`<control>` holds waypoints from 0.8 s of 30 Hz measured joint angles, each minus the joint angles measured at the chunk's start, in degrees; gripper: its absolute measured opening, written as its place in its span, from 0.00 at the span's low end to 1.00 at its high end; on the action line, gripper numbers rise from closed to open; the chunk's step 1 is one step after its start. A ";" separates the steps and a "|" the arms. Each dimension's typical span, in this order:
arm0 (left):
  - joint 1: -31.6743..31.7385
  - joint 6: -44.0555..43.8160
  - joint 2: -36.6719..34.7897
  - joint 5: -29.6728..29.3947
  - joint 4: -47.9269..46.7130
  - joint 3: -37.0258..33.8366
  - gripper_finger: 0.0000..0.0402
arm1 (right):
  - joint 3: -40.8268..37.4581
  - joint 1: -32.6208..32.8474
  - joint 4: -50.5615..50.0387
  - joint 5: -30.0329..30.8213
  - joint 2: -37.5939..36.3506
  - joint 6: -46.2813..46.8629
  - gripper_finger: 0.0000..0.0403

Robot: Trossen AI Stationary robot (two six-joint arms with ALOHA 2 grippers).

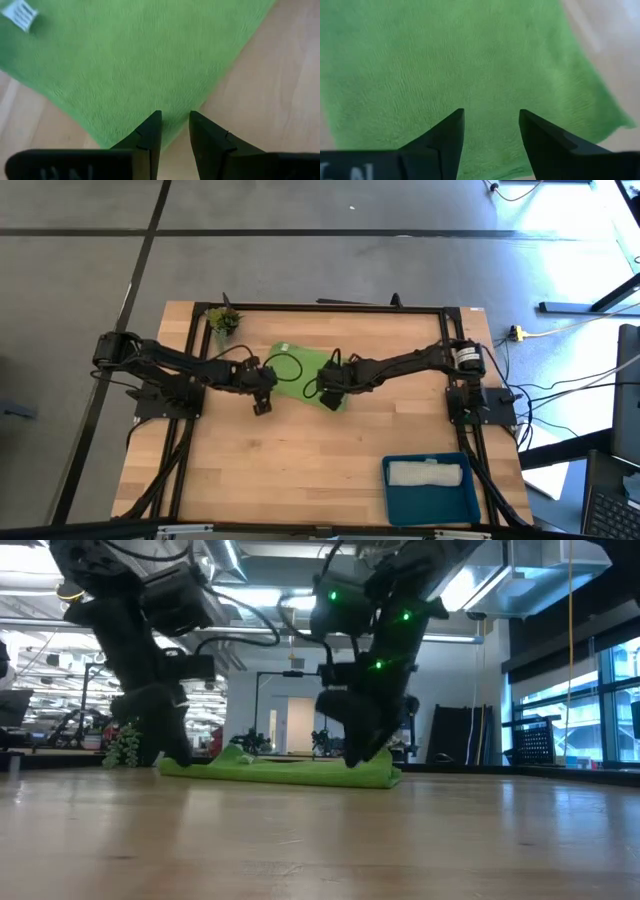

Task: Roll microfiber towels into tight, uniform cylinder then place into a basket
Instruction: Fold the green towel

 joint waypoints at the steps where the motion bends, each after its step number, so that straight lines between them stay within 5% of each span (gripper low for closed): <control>1: -0.22 -0.64 0.00 -0.10 0.05 -0.38 0.22 | 0.00 -0.20 -0.15 -0.83 0.39 0.04 0.47; 7: -0.17 -1.32 0.00 -1.64 0.03 -2.01 0.22 | 0.03 -0.50 0.28 -7.82 2.11 0.52 0.47; 24: 9.91 4.71 0.01 -6.91 1.78 -2.58 0.21 | 0.07 7.46 7.41 -11.97 3.28 12.11 0.47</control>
